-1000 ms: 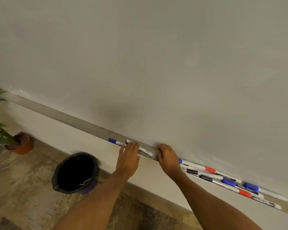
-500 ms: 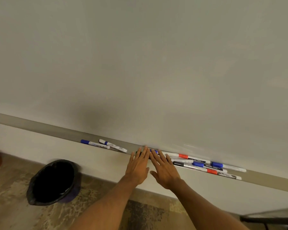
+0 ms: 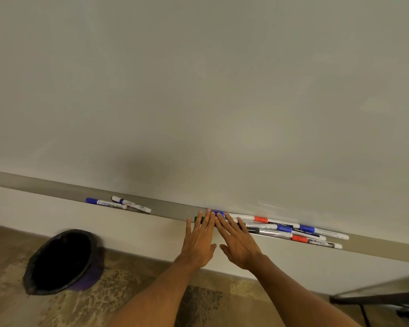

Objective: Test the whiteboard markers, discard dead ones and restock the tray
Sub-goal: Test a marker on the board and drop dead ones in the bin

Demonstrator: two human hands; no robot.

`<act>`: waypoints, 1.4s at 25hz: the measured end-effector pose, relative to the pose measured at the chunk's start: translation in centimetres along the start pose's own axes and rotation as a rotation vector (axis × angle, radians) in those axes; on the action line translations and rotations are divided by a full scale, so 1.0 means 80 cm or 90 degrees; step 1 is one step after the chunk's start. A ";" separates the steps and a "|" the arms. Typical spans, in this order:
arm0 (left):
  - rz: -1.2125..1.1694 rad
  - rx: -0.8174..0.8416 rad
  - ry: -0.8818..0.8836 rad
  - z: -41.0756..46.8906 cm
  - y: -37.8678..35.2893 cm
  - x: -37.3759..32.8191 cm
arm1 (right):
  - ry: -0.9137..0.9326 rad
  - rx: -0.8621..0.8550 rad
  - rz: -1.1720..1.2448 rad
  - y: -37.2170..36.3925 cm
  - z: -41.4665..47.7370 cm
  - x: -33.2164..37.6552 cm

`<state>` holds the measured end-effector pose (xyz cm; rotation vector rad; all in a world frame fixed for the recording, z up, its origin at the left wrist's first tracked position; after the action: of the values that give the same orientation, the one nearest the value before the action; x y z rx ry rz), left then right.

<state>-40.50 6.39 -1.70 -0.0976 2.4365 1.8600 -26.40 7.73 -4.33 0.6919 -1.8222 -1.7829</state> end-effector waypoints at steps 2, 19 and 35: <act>0.006 0.002 0.001 -0.002 -0.003 -0.020 | 0.002 0.016 0.011 0.002 -0.017 -0.016; 0.082 -0.050 -0.065 -0.021 0.008 -0.246 | -0.139 -0.148 0.157 0.033 -0.182 -0.157; -0.008 -0.008 -0.090 -0.026 -0.055 -0.359 | -0.242 -0.098 0.134 0.028 -0.281 -0.241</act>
<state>-11.57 3.40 -2.54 0.0171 2.3254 1.8106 2.90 3.74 -1.54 0.0994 -1.8820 -1.9809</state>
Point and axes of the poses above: each hand's wrist, its own z-axis towards the middle knuckle, its own y-axis out of the back of the hand, x = y × z, the point moved 2 cm from there along z, towards the middle knuckle, and after that the axes turned 9 degrees about y, right-handed, at the moved point
